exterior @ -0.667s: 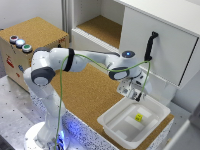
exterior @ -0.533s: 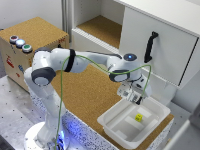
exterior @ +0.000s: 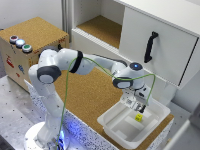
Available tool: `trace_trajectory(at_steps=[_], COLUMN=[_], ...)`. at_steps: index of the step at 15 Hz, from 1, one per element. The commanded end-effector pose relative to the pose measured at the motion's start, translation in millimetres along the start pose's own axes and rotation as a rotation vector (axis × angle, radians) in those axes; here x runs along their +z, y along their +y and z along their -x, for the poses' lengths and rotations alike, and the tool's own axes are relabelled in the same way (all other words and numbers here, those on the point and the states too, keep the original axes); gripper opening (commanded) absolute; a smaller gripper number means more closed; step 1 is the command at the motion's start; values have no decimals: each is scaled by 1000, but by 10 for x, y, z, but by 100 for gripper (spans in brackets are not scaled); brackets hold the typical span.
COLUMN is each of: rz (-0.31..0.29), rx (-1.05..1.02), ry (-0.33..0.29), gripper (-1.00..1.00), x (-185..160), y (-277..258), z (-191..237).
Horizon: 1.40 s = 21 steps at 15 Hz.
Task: Lift the yellow block
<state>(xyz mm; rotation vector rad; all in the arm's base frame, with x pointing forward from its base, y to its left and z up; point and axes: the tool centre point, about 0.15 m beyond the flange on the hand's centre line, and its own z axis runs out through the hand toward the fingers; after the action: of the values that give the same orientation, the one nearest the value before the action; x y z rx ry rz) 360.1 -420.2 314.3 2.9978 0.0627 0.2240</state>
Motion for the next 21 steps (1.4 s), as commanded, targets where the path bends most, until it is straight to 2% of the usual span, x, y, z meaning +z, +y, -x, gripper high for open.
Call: trace_trajectory(at_steps=[1, 4, 10, 13, 19, 21], rz=[-157, -173, -206, -203, -133, -134], rx=[-58, -76, -57, -80, -106, -97], ry=[-23, -30, 1, 14, 11, 6], gripper=[100, 100, 100, 100, 100, 100], x=[518, 576, 676, 733, 1001, 1048], y=[220, 201, 215, 106, 50, 79], z=[-264, -161, -91, -75, -153, -178])
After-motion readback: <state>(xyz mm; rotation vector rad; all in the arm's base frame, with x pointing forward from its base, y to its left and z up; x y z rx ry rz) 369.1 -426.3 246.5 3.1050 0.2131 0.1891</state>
